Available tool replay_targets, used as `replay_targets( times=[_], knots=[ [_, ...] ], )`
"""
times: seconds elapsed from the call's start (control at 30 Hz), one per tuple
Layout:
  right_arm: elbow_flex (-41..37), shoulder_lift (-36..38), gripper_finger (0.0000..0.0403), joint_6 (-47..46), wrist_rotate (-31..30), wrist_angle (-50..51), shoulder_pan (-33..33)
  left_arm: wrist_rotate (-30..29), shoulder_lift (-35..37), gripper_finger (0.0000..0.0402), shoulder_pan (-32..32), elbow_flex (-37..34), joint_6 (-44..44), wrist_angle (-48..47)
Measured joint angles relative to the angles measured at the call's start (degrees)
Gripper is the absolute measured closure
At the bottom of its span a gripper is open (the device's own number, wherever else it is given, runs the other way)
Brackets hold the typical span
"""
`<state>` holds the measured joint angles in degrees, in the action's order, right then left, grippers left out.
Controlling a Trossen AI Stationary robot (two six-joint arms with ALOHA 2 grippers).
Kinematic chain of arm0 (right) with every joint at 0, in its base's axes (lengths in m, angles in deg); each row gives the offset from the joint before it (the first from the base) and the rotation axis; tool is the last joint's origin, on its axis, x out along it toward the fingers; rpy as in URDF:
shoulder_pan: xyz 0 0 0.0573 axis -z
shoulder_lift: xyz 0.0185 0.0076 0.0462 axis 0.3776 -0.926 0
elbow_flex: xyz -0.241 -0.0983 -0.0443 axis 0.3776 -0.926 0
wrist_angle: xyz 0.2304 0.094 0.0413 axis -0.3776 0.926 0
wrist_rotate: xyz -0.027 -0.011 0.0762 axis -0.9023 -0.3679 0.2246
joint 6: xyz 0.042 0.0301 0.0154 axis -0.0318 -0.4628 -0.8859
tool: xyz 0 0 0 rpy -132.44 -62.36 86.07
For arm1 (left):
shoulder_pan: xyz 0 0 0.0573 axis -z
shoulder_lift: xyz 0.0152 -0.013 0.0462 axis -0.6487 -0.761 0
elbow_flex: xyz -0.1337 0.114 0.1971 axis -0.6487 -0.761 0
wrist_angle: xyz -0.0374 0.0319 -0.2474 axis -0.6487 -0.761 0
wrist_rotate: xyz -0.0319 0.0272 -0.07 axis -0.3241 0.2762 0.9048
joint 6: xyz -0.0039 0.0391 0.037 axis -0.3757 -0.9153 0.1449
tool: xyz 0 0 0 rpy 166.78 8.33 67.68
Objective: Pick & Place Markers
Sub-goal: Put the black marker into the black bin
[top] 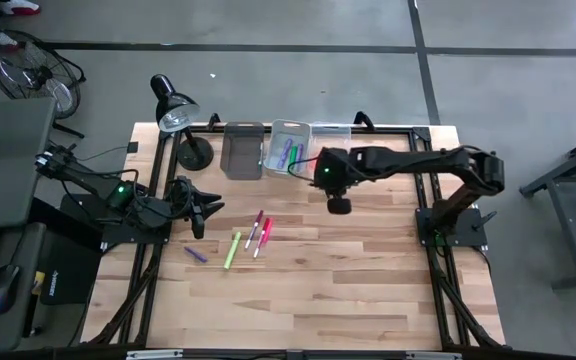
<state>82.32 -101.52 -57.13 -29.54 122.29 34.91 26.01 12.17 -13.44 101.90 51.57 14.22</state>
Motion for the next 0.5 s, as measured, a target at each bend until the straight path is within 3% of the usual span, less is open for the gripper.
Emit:
replay_targets(
  times=[0.27,0.5],
  knots=[
    [0.0,5.9,0.0374,-10.5,5.6,-10.4,0.0,-0.8,-0.4,0.0282,0.0,0.0,-1.0,0.7],
    [0.1,7.8,0.0367,-16.6,9.7,-24.9,-0.9,-1.8,-4.1,0.0282,0.0,0.0,-9.7,9.8]
  ],
)
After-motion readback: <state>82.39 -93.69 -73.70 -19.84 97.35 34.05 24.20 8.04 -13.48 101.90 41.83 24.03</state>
